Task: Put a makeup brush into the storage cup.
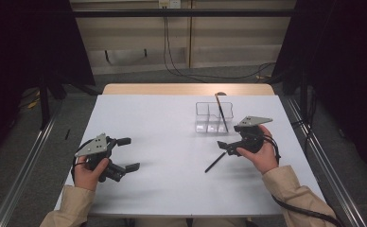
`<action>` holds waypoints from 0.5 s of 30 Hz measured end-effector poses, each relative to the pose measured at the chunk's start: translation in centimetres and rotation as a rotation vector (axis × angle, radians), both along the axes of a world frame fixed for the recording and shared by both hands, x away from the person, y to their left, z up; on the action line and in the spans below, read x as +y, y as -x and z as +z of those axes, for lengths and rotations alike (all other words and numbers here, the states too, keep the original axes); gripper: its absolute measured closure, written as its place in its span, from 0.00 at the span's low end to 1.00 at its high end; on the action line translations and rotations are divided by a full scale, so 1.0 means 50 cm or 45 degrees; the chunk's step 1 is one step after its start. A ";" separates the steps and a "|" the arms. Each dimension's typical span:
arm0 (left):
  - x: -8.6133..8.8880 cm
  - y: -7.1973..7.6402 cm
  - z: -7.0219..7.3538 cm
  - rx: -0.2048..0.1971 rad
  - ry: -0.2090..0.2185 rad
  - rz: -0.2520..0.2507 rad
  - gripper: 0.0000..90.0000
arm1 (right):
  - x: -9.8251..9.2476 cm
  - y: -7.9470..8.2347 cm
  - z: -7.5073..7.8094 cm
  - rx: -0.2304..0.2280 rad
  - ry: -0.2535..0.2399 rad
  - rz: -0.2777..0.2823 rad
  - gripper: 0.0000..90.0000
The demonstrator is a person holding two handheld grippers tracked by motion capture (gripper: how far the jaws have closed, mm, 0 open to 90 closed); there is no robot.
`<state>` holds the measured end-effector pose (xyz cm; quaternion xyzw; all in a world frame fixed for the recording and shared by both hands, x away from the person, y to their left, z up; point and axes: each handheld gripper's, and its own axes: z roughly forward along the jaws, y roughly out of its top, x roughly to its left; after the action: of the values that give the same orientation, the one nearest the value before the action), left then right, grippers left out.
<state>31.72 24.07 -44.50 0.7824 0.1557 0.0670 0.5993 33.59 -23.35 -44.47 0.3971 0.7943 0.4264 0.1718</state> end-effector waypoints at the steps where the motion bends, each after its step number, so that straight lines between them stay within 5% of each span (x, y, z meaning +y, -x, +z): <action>1: 0.000 0.000 0.000 0.003 -0.001 -0.002 0.00 | 0.000 -0.001 0.000 0.014 0.009 -0.007 0.04; 15: -0.003 -0.003 0.000 0.006 0.002 -0.011 0.00 | 0.017 -0.019 0.014 0.169 0.127 -0.044 0.05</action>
<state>31.86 23.93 -44.52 0.7826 0.1539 0.0625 0.5999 34.52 -22.48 -43.78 0.4290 0.8173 0.3561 0.1456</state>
